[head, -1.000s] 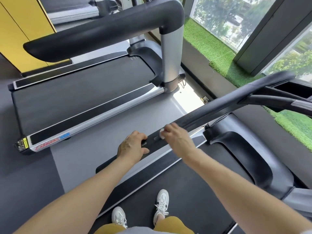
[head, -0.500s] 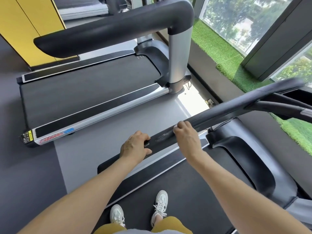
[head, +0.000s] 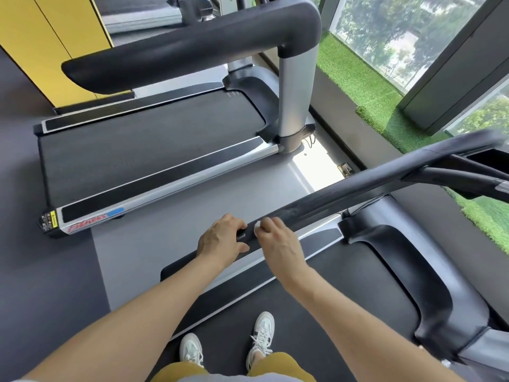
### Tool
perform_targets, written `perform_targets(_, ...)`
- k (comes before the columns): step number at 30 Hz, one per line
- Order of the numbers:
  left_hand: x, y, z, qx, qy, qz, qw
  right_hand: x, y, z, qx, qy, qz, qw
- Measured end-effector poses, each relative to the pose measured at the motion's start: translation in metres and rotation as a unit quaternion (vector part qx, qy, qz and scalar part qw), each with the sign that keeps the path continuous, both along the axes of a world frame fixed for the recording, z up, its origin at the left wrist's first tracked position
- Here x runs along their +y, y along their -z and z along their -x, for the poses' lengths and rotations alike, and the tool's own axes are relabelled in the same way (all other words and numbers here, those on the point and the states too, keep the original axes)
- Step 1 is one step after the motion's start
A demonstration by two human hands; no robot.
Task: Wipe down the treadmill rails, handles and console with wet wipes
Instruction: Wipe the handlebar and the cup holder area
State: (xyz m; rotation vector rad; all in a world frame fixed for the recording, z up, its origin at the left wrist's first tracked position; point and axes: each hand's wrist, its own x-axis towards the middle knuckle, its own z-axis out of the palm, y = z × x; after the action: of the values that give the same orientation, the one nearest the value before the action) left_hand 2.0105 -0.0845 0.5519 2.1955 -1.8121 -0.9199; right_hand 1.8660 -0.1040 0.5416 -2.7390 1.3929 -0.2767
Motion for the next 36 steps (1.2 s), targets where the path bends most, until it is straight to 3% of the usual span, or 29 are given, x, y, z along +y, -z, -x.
perform_targets(3, 0.0, -0.002, 0.0, -0.001, 0.005, 0.0, 1.0, -0.025, -0.005, 0.006, 0.036, 0.009, -0.015, 0.999)
perform_targets(6, 0.0, -0.001, 0.002, 0.0, 0.003, 0.004, 1.0, -0.04, -0.003, 0.003, 0.054, 0.094, -0.037, 0.993)
perform_targets(12, -0.001, -0.002, 0.0, -0.002, 0.011, -0.001, 1.0, -0.016, -0.001, 0.013, -0.011, -0.012, -0.022, 1.0)
perform_targets(15, -0.001, -0.002, 0.0, -0.001, 0.011, 0.002, 1.0, -0.058, -0.003, 0.032, 0.069, 0.092, -0.055, 0.992)
perform_targets(17, -0.002, -0.002, 0.001, -0.001, 0.007, 0.0, 1.0, -0.056, -0.002, 0.029, 0.032, 0.134, -0.058, 0.989)
perform_targets(20, -0.004, -0.004, 0.001, -0.007, 0.005, -0.009, 1.0, -0.013, 0.006, 0.005, -0.072, 0.06, -0.035, 0.995)
perform_targets(24, -0.003, -0.006, 0.002, -0.013, 0.007, -0.008, 1.0, -0.02, 0.009, 0.021, -0.053, -0.026, -0.012, 0.998)
perform_targets(29, -0.001, -0.005, 0.002, -0.005, 0.005, 0.005, 1.0, -0.043, 0.006, 0.03, -0.056, 0.157, -0.015, 0.986)
perform_targets(32, -0.002, -0.004, 0.001, -0.011, 0.012, 0.003, 1.0, -0.006, 0.008, -0.002, -0.109, 0.088, -0.02, 0.99)
perform_targets(36, 0.0, -0.002, -0.002, -0.003, 0.022, 0.015, 1.0, -0.015, 0.007, 0.014, -0.059, 0.019, -0.005, 0.998)
